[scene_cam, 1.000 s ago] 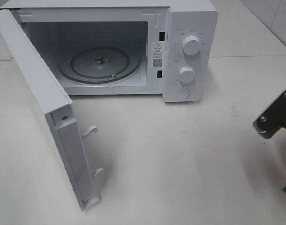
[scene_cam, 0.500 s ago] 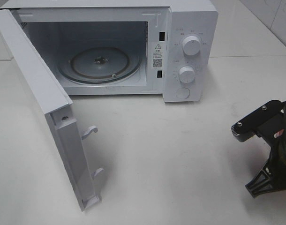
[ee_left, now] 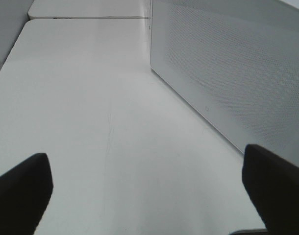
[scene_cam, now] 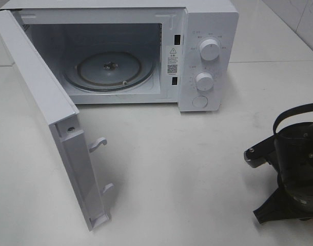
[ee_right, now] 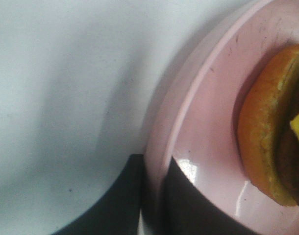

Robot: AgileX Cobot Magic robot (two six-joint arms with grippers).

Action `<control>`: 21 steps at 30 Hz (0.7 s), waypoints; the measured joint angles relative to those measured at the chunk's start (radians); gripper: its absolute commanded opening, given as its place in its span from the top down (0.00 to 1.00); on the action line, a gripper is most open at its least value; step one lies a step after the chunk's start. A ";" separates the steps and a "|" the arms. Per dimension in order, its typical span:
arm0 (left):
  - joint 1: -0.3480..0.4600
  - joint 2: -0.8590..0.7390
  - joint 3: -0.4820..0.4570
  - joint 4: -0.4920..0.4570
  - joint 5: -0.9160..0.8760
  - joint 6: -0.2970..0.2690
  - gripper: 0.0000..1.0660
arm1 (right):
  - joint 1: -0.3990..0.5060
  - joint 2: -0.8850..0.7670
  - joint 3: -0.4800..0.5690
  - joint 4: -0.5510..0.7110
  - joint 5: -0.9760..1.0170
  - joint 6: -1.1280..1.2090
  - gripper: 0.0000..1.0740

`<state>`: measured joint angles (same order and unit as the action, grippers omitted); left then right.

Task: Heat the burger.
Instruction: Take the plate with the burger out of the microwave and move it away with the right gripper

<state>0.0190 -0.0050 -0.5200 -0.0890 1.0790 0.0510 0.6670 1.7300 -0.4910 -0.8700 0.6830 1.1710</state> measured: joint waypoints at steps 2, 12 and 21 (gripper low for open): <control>0.000 0.000 0.000 0.000 0.000 0.000 0.08 | 0.000 0.002 -0.016 -0.013 0.009 0.020 0.84; 0.000 0.000 0.000 0.000 0.000 0.000 0.08 | 0.000 0.002 -0.057 -0.041 0.043 0.023 0.57; 0.000 0.000 0.000 0.000 0.000 0.000 0.08 | 0.000 0.002 -0.063 -0.001 0.105 -0.054 0.52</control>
<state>0.0190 -0.0050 -0.5200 -0.0890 1.0790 0.0510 0.6670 1.7320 -0.5540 -0.8710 0.7880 1.1170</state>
